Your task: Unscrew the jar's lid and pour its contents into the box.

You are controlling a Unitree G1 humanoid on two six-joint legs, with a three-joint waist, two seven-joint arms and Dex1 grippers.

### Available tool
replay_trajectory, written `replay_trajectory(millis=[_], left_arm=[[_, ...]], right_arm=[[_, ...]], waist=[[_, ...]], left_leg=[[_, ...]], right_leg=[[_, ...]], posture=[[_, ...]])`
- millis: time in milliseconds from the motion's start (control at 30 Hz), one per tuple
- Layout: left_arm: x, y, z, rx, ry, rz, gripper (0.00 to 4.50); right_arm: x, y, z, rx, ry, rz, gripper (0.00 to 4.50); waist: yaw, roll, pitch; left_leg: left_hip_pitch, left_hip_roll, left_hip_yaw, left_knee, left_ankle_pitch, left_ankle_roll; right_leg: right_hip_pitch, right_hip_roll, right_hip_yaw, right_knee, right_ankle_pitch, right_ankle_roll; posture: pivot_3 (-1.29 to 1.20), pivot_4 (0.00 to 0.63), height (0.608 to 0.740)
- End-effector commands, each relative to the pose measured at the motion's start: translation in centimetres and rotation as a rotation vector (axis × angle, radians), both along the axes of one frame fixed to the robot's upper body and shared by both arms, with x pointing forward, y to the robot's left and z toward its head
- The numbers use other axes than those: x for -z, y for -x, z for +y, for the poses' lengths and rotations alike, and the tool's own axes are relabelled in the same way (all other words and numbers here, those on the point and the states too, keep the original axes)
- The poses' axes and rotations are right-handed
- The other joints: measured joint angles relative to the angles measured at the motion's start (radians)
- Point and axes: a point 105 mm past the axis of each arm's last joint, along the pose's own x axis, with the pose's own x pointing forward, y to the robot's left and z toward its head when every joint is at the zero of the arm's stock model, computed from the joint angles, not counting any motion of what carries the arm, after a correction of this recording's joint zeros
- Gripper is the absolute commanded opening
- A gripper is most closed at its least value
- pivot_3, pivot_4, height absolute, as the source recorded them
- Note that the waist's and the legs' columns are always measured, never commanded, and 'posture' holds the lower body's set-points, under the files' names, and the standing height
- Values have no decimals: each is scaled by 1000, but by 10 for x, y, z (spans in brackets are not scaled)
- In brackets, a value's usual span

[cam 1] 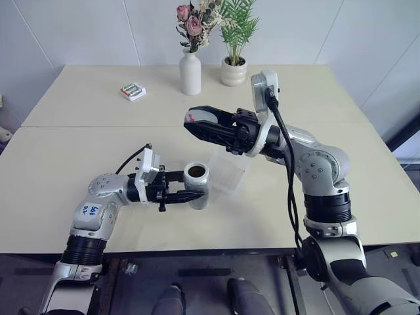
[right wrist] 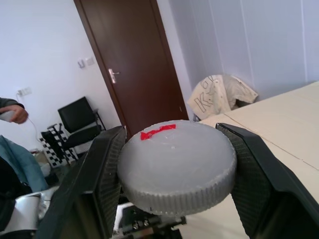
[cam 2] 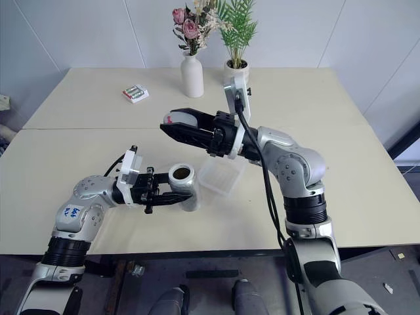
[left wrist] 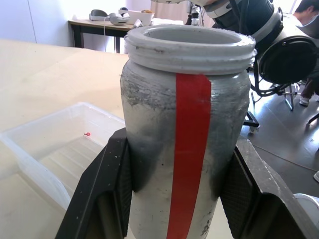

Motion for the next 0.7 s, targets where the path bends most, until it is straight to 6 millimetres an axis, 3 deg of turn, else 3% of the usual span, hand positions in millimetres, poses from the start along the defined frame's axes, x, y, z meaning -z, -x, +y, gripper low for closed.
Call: replay_trajectory(millis=[33,100,167,267,367,467,567,700], left_arm=[[-8,5,1,9,3,-41,1939],[-8,5,1,8,3,-41,1939],[-9,5,2,0,8,-45,1939],[-13,4,6,-25,26,-53,1939],[-17,2,12,-62,49,-63,1939],[-20,0,15,-85,61,-66,1939],[-20,-1,15,-91,63,-71,1939],[-22,0,14,-91,69,-74,1939]], right_arm=[[-10,-11,-32,137,-9,-99,2612],[-11,-17,-45,200,-12,-108,2612],[-10,-32,-78,365,1,-137,2612],[3,-51,-142,636,21,-129,2612],[34,-60,-200,875,42,-118,2612],[67,-66,-236,1030,27,-74,2612],[99,-70,-249,1093,39,-6,2612],[130,-77,-243,1120,68,50,2612]], waist=[[0,0,0],[1,0,0],[1,0,0],[6,0,0],[8,0,0],[0,0,0],[-9,0,0],[-22,0,0]], left_leg=[[0,0,0,0,0,0],[0,0,0,0,0,0],[0,0,0,0,0,0],[0,0,1,0,0,1],[0,-1,1,0,-1,2],[0,-1,3,0,-1,2],[2,0,7,0,-1,2],[3,-1,10,1,-1,2]], right_leg=[[0,0,0,0,0,0],[0,0,0,-1,0,0],[0,0,0,-1,0,0],[0,0,0,-2,0,0],[1,0,1,-3,0,1],[1,0,2,-5,0,1],[1,0,7,-4,1,3],[1,1,10,-3,2,5]], posture=[[0,150,740],[0,150,740],[0,150,740],[0,150,740],[0,150,740],[0,150,740],[0,150,740],[0,150,740]])
